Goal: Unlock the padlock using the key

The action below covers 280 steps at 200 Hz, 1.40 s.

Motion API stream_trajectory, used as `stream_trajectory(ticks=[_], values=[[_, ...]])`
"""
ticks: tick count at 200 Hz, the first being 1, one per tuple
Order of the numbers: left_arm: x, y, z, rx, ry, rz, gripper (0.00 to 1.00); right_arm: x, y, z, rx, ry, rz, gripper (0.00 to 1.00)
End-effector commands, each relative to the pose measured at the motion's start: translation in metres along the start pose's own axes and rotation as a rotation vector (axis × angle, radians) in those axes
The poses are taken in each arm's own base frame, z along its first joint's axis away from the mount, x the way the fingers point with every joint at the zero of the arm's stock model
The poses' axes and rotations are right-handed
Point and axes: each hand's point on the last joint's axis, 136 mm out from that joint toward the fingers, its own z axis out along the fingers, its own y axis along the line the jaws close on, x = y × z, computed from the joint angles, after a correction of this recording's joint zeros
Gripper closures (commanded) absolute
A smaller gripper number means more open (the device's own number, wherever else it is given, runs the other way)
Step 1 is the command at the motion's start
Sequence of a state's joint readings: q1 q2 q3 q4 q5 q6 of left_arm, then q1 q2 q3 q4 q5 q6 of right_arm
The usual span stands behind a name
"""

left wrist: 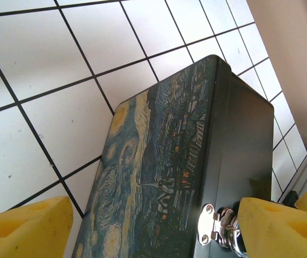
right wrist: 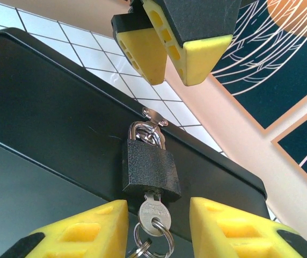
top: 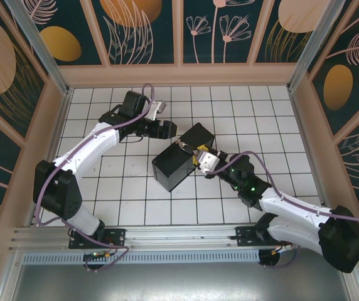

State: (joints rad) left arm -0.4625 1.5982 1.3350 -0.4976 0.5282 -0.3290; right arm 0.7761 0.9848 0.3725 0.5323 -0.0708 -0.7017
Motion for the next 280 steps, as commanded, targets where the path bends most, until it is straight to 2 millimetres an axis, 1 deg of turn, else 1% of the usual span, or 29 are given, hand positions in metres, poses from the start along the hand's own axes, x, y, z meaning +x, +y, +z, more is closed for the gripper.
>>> stream_trajectory(ticks=[1,48,69,111,143,164,195,231,253,266,280], values=[[-0.002,-0.002,0.002,0.022,0.002,0.026,0.20,-0.007,-0.008,0.003,0.008,0.005,-0.023,0.66],[-0.003,-0.002,0.003,0.026,0.005,0.030,0.20,0.000,-0.010,0.002,0.002,0.039,-0.035,0.66],[-0.003,-0.003,0.003,0.029,0.008,0.036,0.20,0.002,-0.010,0.004,-0.006,0.050,-0.040,0.69],[-0.002,-0.003,0.003,0.032,0.013,0.041,0.20,-0.001,-0.010,0.007,-0.012,0.035,-0.037,0.73],[0.000,-0.003,0.004,0.036,0.019,0.040,0.21,0.000,-0.009,0.008,-0.020,0.045,-0.032,0.79],[0.001,-0.003,0.003,0.034,0.019,0.042,0.22,-0.003,-0.009,0.008,-0.031,0.041,-0.018,0.84],[0.001,-0.004,0.003,0.041,0.021,0.048,0.23,-0.004,-0.009,0.007,-0.042,0.047,-0.007,0.86],[0.008,-0.006,0.005,0.049,0.038,0.070,0.25,-0.016,-0.009,0.006,-0.074,0.029,0.040,0.90],[0.016,-0.006,0.007,0.037,0.053,0.093,0.25,-0.016,-0.004,0.007,-0.120,0.053,0.076,0.92],[0.021,-0.003,0.009,0.023,0.062,0.092,0.25,-0.016,-0.002,0.008,-0.146,0.067,0.110,0.93],[0.025,-0.001,0.010,0.016,0.068,0.093,0.25,-0.018,-0.004,0.009,-0.159,0.082,0.165,0.95]])
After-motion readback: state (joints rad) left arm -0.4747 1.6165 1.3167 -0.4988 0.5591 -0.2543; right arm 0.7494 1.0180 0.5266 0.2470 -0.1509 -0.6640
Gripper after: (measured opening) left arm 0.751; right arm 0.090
